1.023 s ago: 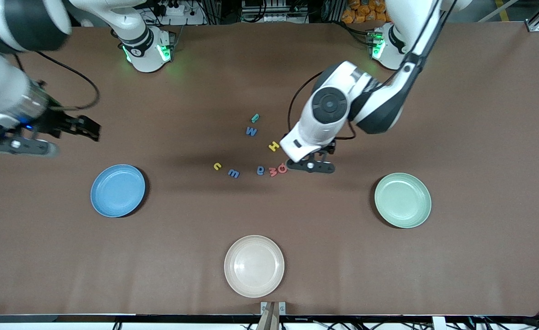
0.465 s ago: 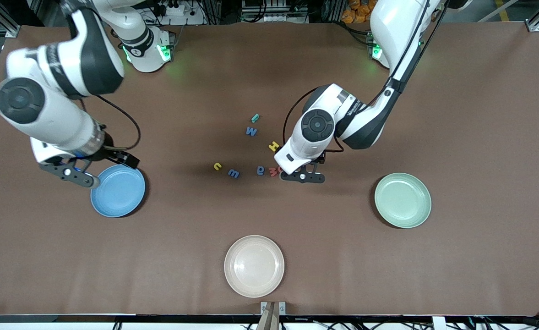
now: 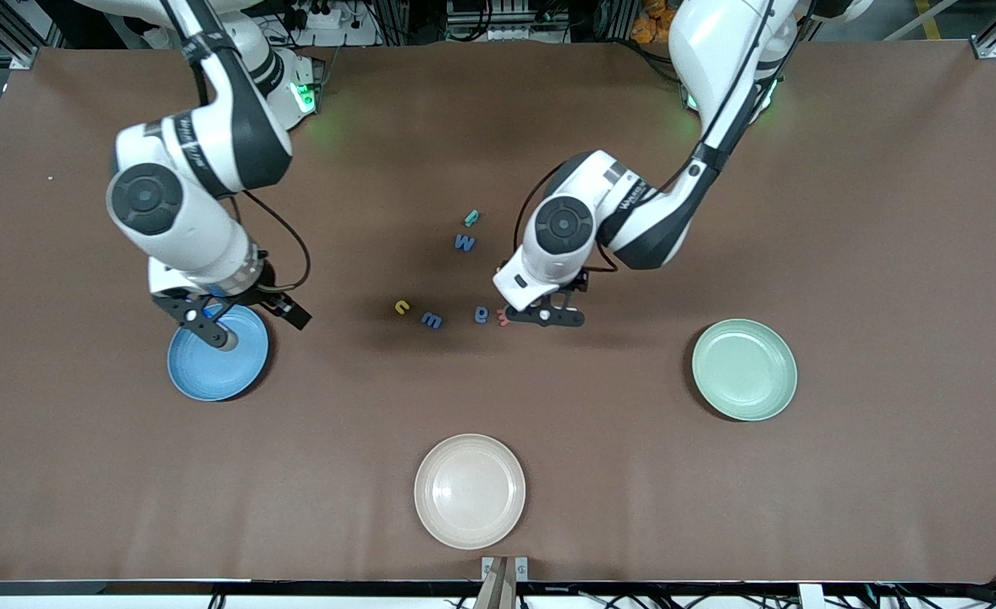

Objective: Sort upper and lower case letters into plates
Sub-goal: 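Lower the left gripper to the yellow H while the right gripper reaches the u, then grasp the yellow H with the left gripper while the right gripper lowers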

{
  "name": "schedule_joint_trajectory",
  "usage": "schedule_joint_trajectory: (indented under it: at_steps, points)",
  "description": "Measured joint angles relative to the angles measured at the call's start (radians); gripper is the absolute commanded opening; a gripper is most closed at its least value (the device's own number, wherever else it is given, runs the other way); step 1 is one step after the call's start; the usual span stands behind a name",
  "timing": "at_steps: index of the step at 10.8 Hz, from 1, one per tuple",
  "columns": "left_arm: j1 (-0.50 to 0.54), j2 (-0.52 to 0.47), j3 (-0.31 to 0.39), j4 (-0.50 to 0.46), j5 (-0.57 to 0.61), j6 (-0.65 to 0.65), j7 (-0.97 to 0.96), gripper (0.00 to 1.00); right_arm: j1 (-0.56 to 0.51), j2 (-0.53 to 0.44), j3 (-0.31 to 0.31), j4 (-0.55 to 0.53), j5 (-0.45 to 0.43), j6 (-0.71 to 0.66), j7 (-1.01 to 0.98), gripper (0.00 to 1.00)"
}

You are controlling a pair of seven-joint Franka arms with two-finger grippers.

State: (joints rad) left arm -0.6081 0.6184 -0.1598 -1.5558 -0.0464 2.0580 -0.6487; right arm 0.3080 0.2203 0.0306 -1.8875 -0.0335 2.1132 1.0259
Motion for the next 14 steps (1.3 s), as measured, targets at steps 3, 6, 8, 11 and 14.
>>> schedule_joint_trajectory:
  at_steps: [3,6,8,11,14]
  points:
    - [-0.03,0.009,-0.002,-0.096,0.0,0.123,-0.159,1.0,0.065,0.039,0.001,-0.095,0.003,0.138,0.162,1.0]
    - [-0.07,0.025,-0.004,-0.157,0.0,0.237,-0.413,1.0,0.095,0.134,0.001,-0.1,0.004,0.26,0.27,1.0]
    - [-0.096,0.043,-0.005,-0.161,0.0,0.245,-0.565,1.0,0.128,0.198,0.001,-0.099,0.004,0.308,0.3,1.0]
    - [-0.101,0.068,-0.003,-0.163,0.0,0.262,-0.659,1.0,0.177,0.262,0.0,-0.098,0.004,0.321,0.337,1.0]
    - [-0.101,0.085,-0.002,-0.163,0.0,0.335,-0.724,1.0,0.214,0.297,0.0,-0.097,0.004,0.353,0.391,1.0]
